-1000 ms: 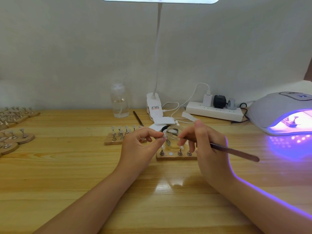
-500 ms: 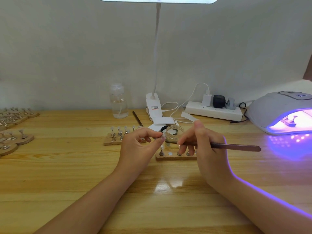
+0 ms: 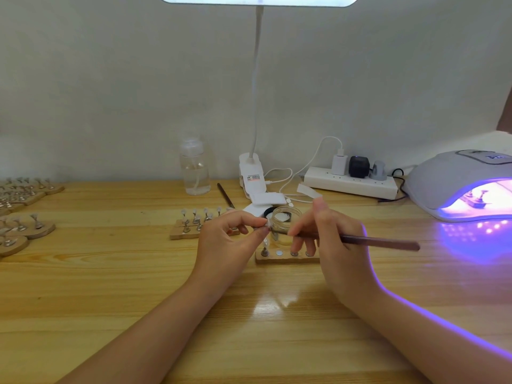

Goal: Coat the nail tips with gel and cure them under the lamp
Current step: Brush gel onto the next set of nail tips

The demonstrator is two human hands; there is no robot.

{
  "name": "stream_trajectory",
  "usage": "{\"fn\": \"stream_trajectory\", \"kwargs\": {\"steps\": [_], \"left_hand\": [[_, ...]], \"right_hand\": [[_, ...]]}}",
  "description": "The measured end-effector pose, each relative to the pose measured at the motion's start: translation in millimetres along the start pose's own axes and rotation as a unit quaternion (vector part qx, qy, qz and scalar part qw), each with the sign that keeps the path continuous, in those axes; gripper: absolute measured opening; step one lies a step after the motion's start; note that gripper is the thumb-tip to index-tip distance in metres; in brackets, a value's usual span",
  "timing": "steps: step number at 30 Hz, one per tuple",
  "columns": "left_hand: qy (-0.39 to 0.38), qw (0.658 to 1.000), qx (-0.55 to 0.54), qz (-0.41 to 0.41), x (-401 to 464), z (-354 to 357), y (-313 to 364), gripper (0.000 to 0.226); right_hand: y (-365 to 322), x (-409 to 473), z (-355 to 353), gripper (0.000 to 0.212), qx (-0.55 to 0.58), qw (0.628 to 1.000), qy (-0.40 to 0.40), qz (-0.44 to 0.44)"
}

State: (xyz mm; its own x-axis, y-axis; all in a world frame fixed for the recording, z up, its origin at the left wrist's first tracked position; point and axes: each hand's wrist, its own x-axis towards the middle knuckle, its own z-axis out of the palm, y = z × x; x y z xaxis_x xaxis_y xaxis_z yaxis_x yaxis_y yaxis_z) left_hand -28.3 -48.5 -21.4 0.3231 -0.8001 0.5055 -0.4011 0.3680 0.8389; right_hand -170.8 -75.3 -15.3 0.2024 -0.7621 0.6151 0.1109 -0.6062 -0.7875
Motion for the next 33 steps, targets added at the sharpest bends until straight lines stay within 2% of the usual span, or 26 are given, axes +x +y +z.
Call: {"fn": "stream_trajectory", "kwargs": {"steps": [6,10,14,18,20,24,27,31,33], "left_hand": [[-0.003,1.000,-0.003,0.002,0.1,-0.5,-0.9,0.023],[-0.001,1.000,-0.002,0.003,0.2,0.0,-0.8,0.024],[-0.003,1.000,-0.004,0.006,-0.2,-0.5,-1.1,0.023],[-0.002,1.000,-0.005,0.008,-0.3,-0.4,-0.3,0.022],[-0.001,1.000,-0.007,0.007,0.0,-0.2,-0.6,0.020],[0.001,1.000,-0.012,0.005,0.3,0.0,-0.7,0.020],[0.003,1.000,-0.011,0.005,0.3,-0.2,-1.3,0.020],[0.005,1.000,-0.011,0.004,0.4,-0.4,-1.7,0.020],[0.003,1.000,-0.010,0.003,0.5,-0.1,-1.8,0.019]], "right_hand": [[-0.1,-0.7,0.9,0.042,-0.013,1.000,0.006,-0.015],[-0.1,-1.7,1.5,0.050,0.011,1.000,0.000,-0.014],[-1.2,-2.0,1.5,0.040,-0.020,0.999,0.000,-0.026],[-0.8,-1.9,0.5,0.047,0.006,1.000,0.001,-0.019],[-1.4,-1.4,0.3,0.044,-0.005,0.999,0.007,-0.034],[-0.2,-1.3,0.1,0.045,-0.001,1.000,0.000,-0.007],[-1.0,-1.7,0.6,0.047,0.007,1.000,0.003,-0.025],[-3.3,0.0,0.5,0.038,-0.016,1.000,0.010,-0.017],[-2.6,0.3,0.4,0.043,-0.007,1.000,0.000,-0.003]]}}
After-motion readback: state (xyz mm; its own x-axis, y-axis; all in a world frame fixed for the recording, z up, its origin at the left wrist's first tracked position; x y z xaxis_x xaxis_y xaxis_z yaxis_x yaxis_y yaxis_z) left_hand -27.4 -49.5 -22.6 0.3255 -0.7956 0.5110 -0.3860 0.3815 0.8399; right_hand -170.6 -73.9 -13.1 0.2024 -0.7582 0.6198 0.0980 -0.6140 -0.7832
